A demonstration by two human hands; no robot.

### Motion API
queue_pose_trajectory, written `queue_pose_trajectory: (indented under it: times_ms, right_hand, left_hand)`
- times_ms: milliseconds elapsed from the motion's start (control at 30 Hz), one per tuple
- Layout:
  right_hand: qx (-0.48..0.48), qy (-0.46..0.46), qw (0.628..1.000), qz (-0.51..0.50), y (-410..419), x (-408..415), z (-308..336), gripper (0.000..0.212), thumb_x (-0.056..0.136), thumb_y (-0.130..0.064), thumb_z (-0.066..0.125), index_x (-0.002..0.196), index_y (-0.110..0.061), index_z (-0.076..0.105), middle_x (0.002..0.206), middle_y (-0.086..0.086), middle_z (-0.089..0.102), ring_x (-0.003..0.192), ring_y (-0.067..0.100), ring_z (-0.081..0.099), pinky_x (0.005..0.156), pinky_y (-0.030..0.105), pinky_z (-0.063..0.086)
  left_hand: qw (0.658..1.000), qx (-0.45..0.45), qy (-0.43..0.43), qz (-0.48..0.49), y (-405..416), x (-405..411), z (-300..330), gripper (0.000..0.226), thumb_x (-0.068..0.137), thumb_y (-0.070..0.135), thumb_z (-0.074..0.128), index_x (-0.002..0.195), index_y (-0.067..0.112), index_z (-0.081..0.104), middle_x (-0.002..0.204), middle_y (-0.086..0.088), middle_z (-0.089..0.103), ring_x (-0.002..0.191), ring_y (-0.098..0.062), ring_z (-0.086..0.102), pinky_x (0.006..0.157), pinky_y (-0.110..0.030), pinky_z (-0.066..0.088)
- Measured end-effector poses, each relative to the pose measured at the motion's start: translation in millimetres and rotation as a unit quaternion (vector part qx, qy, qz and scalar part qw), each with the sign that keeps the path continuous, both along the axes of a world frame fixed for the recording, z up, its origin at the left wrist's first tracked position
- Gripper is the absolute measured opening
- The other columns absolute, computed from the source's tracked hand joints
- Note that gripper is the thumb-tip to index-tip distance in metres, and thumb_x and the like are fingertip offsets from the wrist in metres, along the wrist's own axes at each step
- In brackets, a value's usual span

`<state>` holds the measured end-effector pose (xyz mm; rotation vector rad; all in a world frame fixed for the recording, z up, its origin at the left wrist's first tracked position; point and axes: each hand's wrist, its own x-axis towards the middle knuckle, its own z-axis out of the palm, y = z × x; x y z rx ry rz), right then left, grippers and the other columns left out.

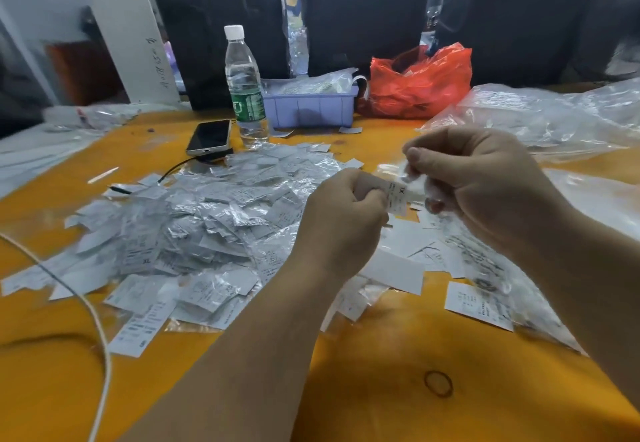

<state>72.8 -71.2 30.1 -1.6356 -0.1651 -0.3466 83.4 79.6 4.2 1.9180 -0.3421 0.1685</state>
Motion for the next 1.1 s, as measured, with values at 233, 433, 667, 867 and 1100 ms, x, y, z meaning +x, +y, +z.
queue_pose_trajectory:
  times_ms: [233, 433, 667, 867, 1100]
  right_hand:
    - [0.022, 0.021, 0.999, 0.021, -6, 15, -15, 0.021, 0.066, -0.023, 0.074, 0.085, -0.013, 0.071, 0.062, 0.001, 0.066, 0.047, 0.011, 0.054, 0.047, 0.022, 0.049]
    - [0.030, 0.028, 0.999, 0.026, -19, 14, -16, 0.011, 0.077, -0.016, 0.072, 0.087, -0.013, 0.072, 0.065, 0.003, 0.067, 0.047, 0.012, 0.053, 0.048, 0.023, 0.048]
    - [0.033, 0.040, 0.997, 0.064, -22, 11, -14, 0.032, 0.066, -0.021, 0.073, 0.097, -0.013, 0.070, 0.066, 0.003, 0.069, 0.052, 0.014, 0.055, 0.049, 0.021, 0.048]
    - [0.022, 0.048, 0.990, 0.128, -24, 6, -9, 0.049, 0.057, -0.022, 0.076, 0.104, -0.013, 0.068, 0.069, 0.007, 0.068, 0.054, 0.016, 0.056, 0.051, 0.024, 0.048]
    - [0.018, 0.034, 0.980, 0.194, -22, 2, -7, 0.050, 0.058, -0.023, 0.079, 0.105, -0.012, 0.069, 0.072, 0.011, 0.068, 0.053, 0.019, 0.052, 0.051, 0.023, 0.047]
  left_hand:
    - [0.999, -0.030, 0.023, 0.009, 3, 5, 0, 0.009, 0.090, 0.015, 0.055, 0.091, 0.017, 0.064, 0.070, 0.005, 0.067, 0.056, -0.003, 0.055, 0.056, -0.026, 0.048]
    - [0.999, -0.039, 0.019, -0.001, 3, 4, 2, 0.010, 0.092, 0.016, 0.058, 0.092, 0.022, 0.066, 0.069, 0.008, 0.067, 0.057, 0.000, 0.057, 0.055, -0.019, 0.045]
    - [0.996, -0.092, 0.008, 0.000, 13, 7, 9, 0.014, 0.091, 0.009, 0.058, 0.087, 0.017, 0.069, 0.062, 0.010, 0.064, 0.054, 0.000, 0.056, 0.050, -0.013, 0.043]
    - [0.990, -0.140, -0.011, -0.019, 20, 10, 17, 0.012, 0.079, 0.018, 0.057, 0.076, 0.022, 0.068, 0.057, 0.008, 0.058, 0.052, -0.007, 0.047, 0.048, -0.017, 0.040]
    - [0.988, -0.144, -0.007, -0.046, 15, 7, 17, 0.014, 0.078, 0.020, 0.056, 0.082, 0.018, 0.070, 0.060, 0.006, 0.062, 0.055, -0.010, 0.052, 0.050, -0.022, 0.047]
